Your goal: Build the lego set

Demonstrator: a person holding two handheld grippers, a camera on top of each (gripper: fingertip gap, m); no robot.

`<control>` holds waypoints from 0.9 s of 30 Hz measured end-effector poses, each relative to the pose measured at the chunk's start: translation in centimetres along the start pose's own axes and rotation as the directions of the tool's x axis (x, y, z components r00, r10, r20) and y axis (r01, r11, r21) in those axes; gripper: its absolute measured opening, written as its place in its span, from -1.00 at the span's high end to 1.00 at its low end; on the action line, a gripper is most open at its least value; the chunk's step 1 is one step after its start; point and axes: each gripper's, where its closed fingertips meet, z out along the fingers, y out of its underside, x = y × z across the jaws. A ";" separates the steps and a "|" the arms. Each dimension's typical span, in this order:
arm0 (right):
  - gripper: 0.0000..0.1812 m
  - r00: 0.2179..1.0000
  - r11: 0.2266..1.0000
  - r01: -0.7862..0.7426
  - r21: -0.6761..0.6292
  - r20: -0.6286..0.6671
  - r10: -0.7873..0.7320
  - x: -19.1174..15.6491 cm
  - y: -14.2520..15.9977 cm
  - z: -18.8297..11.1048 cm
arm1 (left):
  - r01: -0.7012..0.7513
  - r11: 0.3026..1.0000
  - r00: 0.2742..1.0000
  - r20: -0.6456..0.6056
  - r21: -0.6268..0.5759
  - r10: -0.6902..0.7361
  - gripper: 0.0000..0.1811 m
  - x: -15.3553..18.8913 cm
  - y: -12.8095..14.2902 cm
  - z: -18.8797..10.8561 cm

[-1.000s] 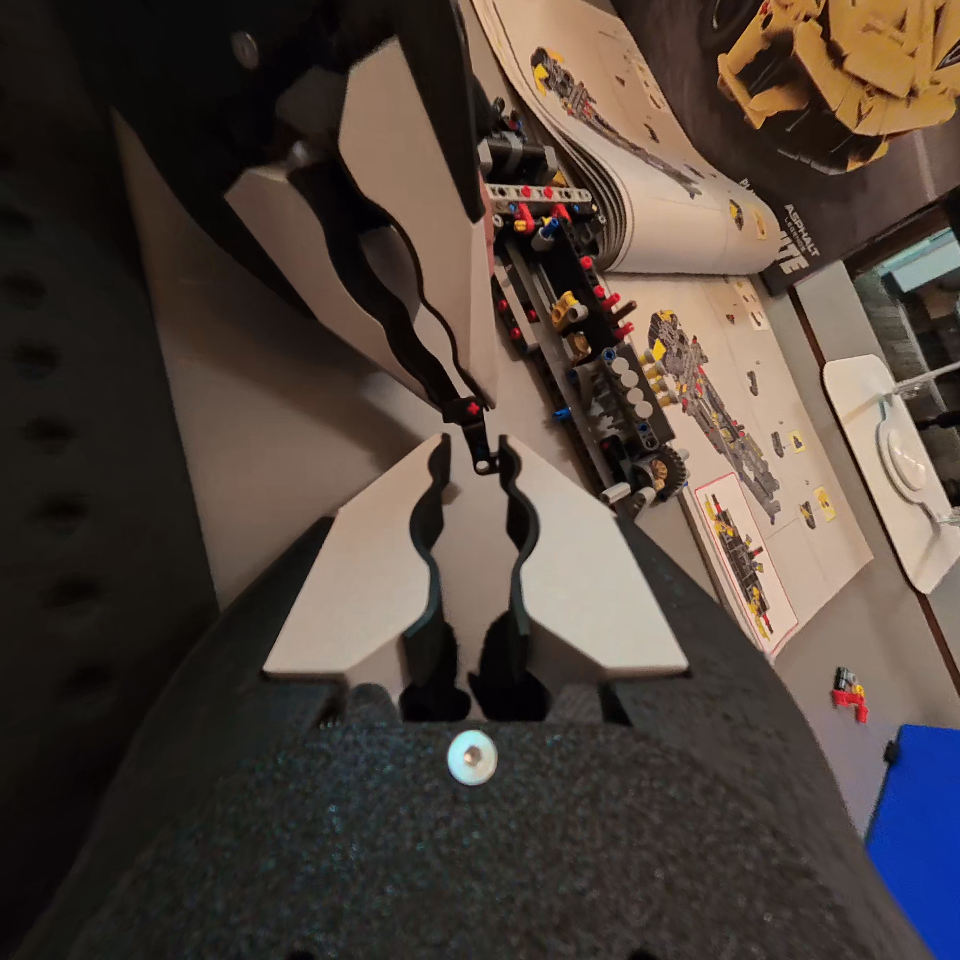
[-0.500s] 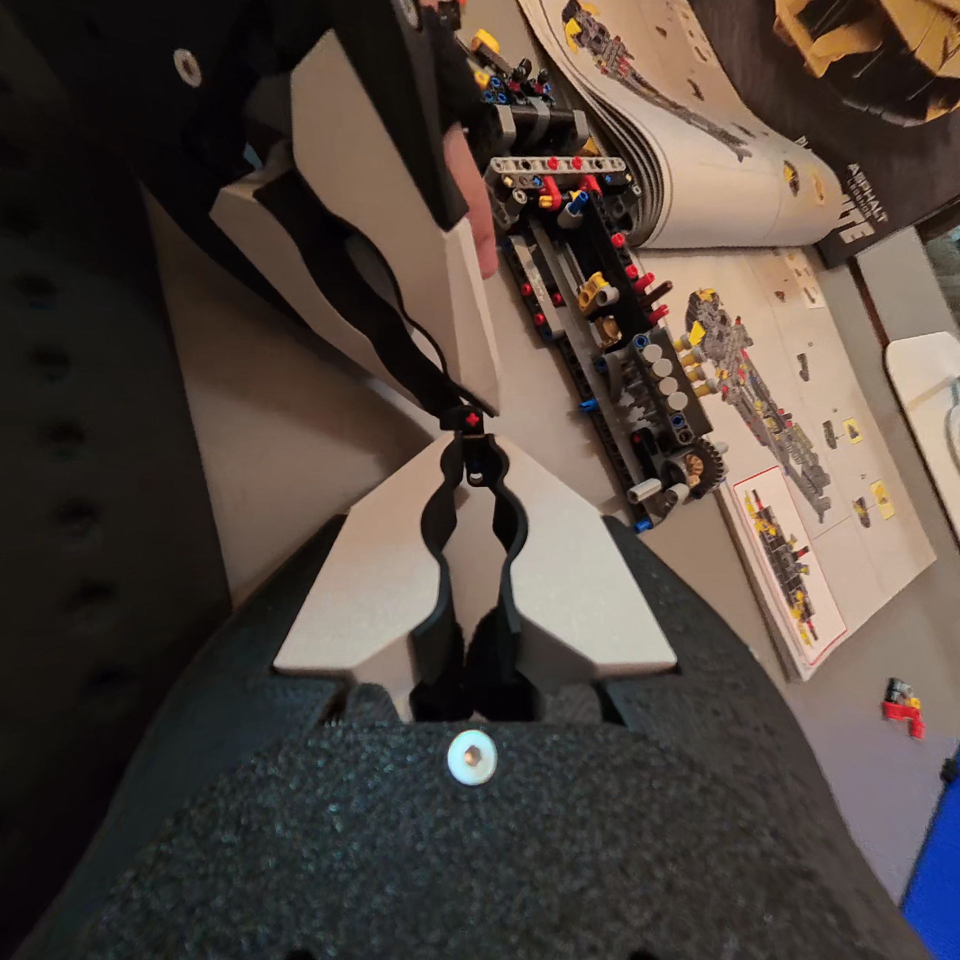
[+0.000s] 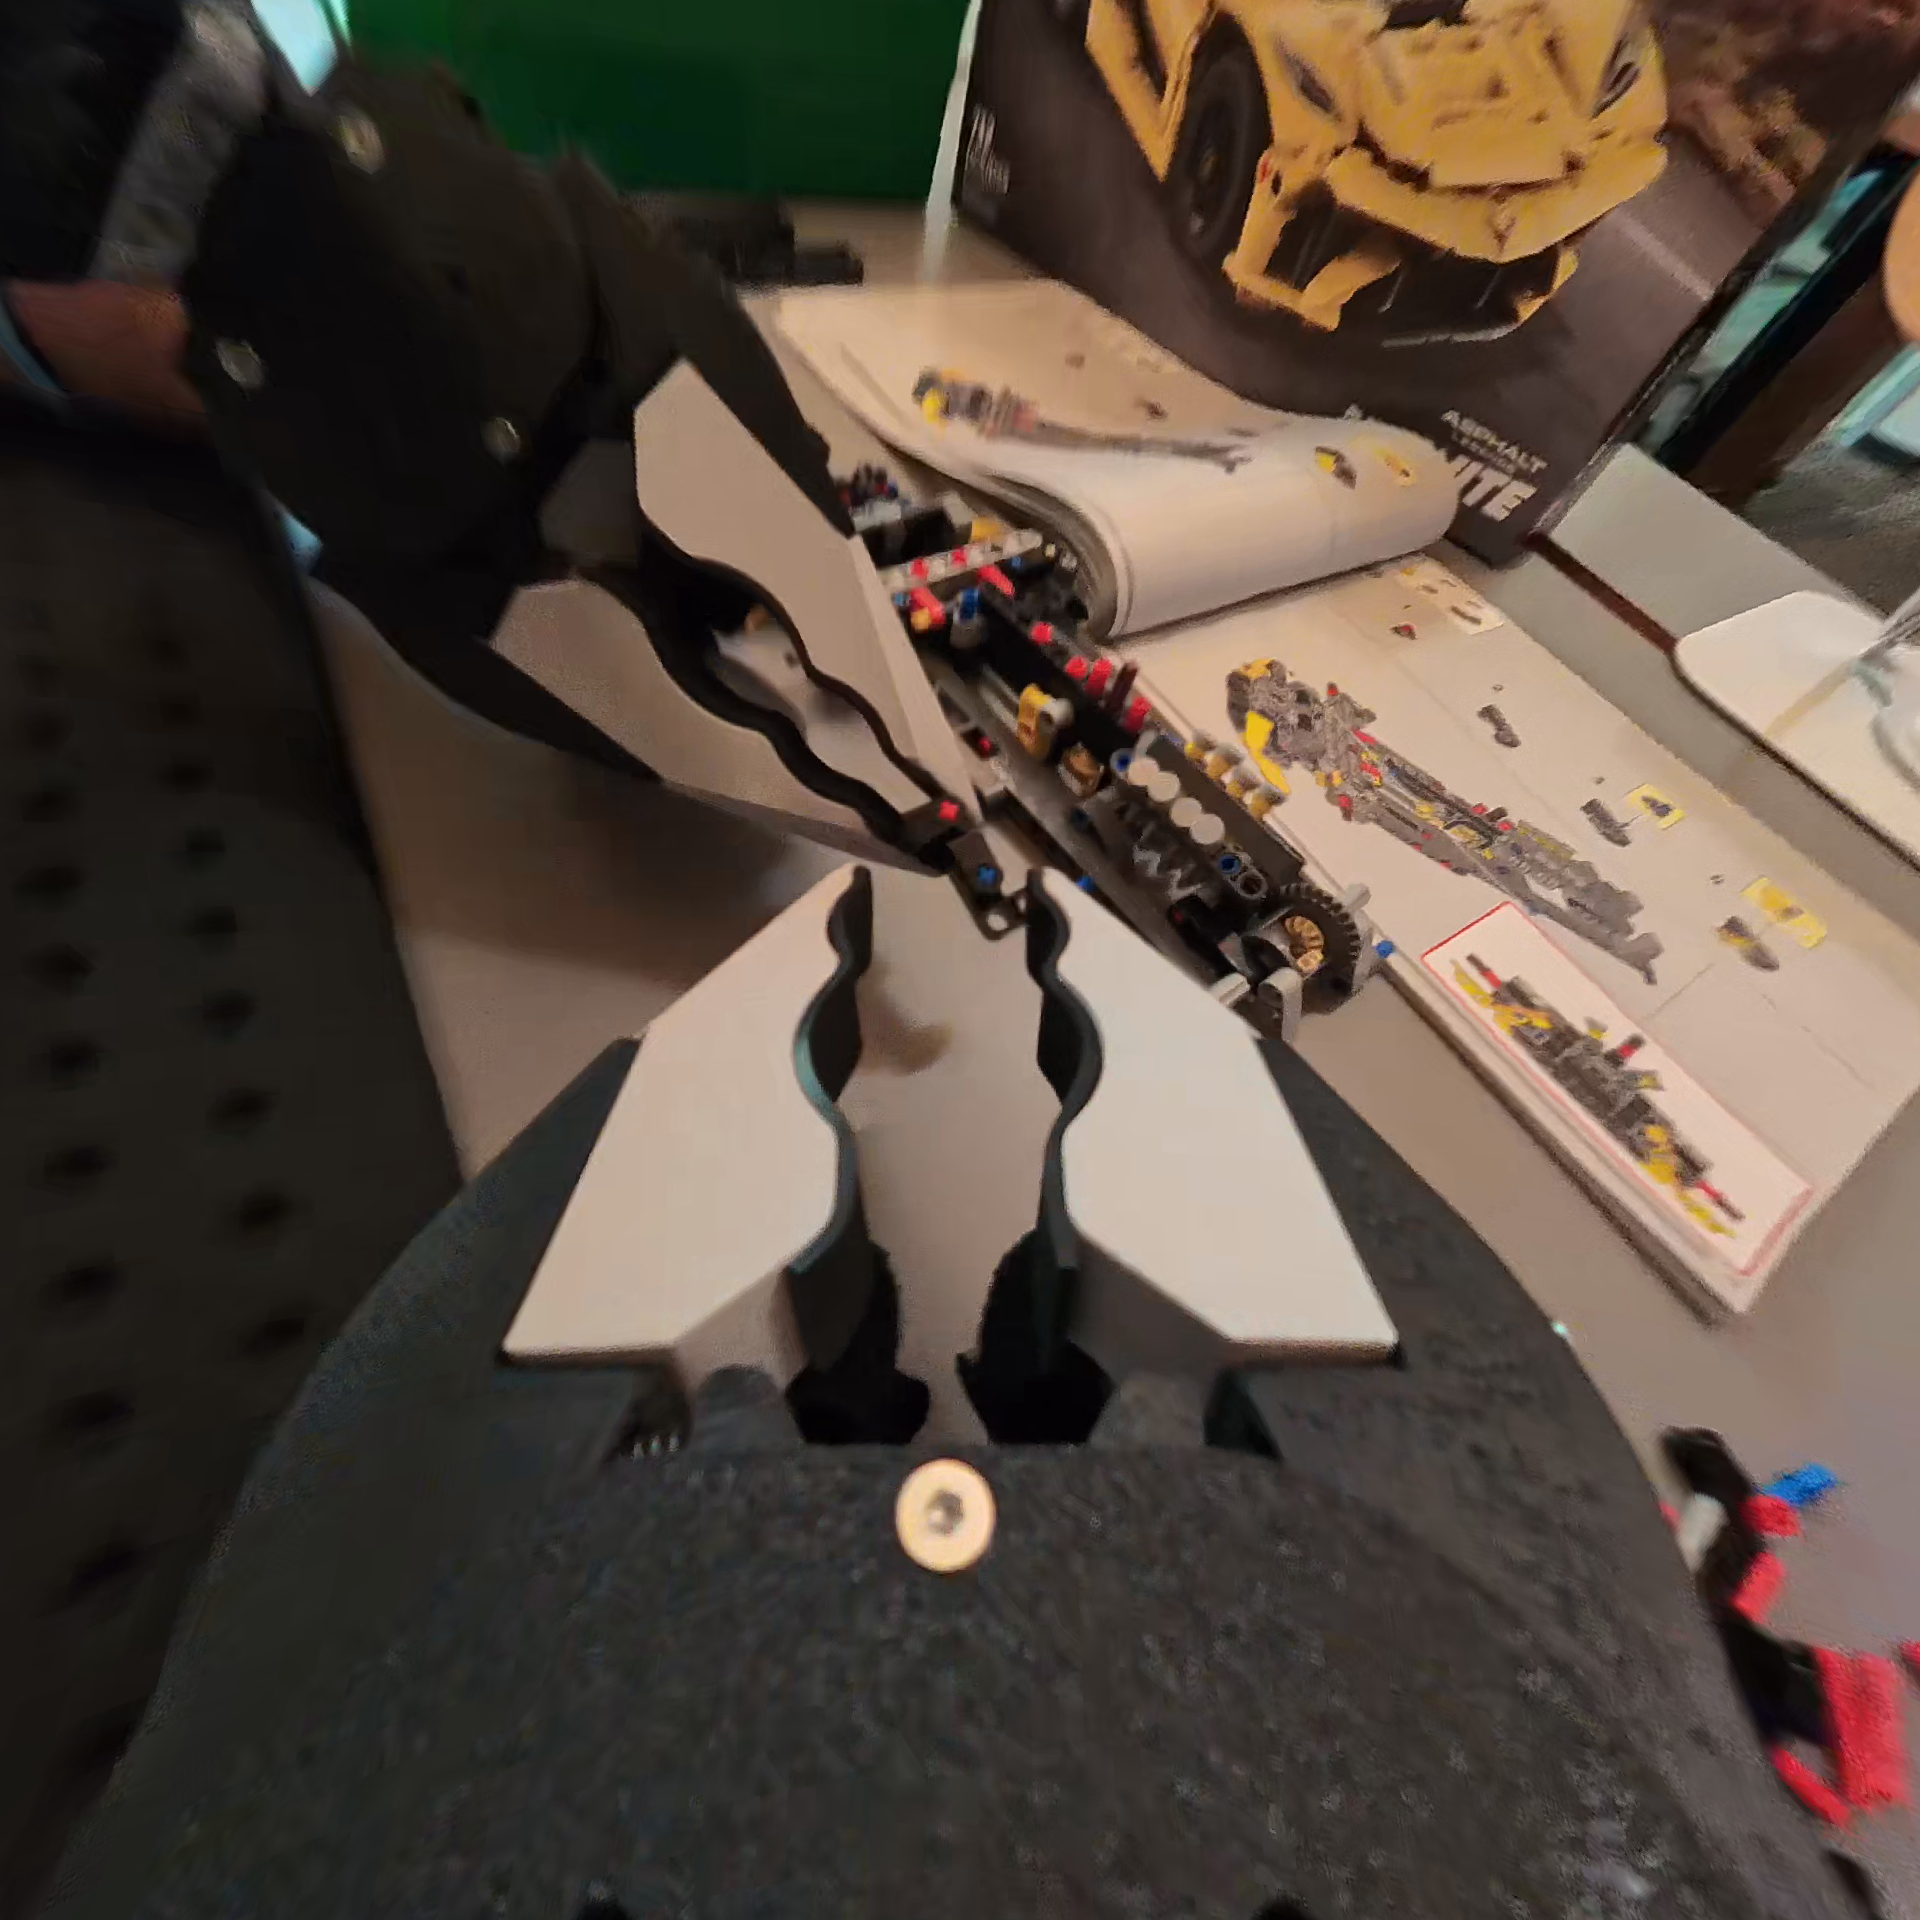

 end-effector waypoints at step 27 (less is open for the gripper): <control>0.68 0.851 0.882 -0.445 0.152 0.378 0.364 -0.9 -2.9 -1.7 | 0.848 0.528 0.442 -0.619 0.051 -0.649 0.94 -0.6 -5.4 -3.7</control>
